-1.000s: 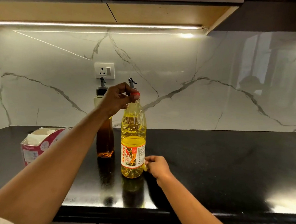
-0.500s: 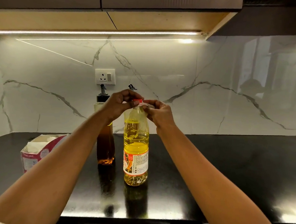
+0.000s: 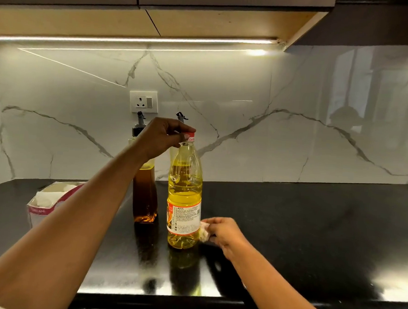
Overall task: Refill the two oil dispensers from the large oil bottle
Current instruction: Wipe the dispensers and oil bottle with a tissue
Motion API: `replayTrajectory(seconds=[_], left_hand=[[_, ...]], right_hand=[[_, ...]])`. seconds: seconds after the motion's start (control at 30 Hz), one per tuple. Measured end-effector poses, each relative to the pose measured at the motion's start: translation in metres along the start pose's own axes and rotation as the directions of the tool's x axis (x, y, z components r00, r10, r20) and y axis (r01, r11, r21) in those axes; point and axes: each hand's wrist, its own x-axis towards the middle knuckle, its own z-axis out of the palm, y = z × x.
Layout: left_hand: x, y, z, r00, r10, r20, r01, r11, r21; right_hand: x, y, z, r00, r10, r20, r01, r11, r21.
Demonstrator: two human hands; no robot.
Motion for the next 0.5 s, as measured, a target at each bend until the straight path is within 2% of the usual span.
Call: replayTrajectory(seconds=[0.13, 0.27, 0.4, 0.5], left_hand=[[-0.001, 0.001, 0.003, 0.998, -0.023, -0.058, 0.021, 0.999, -0.03], [-0.003, 0.0, 0.005, 0.988, -0.003, -0.156, 0.01, 0.999, 0.044], [-0.002, 0.001, 0.009, 0.978, 0.035, -0.204, -0.009, 0.991, 0.131], [-0.003, -0.001, 0.004, 0.984, 0.008, -0.179, -0.002, 0.999, 0.036]], right_hand=[[-0.001, -0.049, 0.009, 0.98, -0.183, -0.074, 0.191, 0.973, 0.128], [-0.01, -0.12, 0.02, 0.917, -0.397, -0.038, 0.398, 0.904, 0.155], [-0.016, -0.153, 0.033, 0.819, -0.574, -0.009, 0.574, 0.819, -0.004], [-0.012, -0.132, 0.027, 0.817, -0.576, -0.029, 0.573, 0.817, -0.072]])
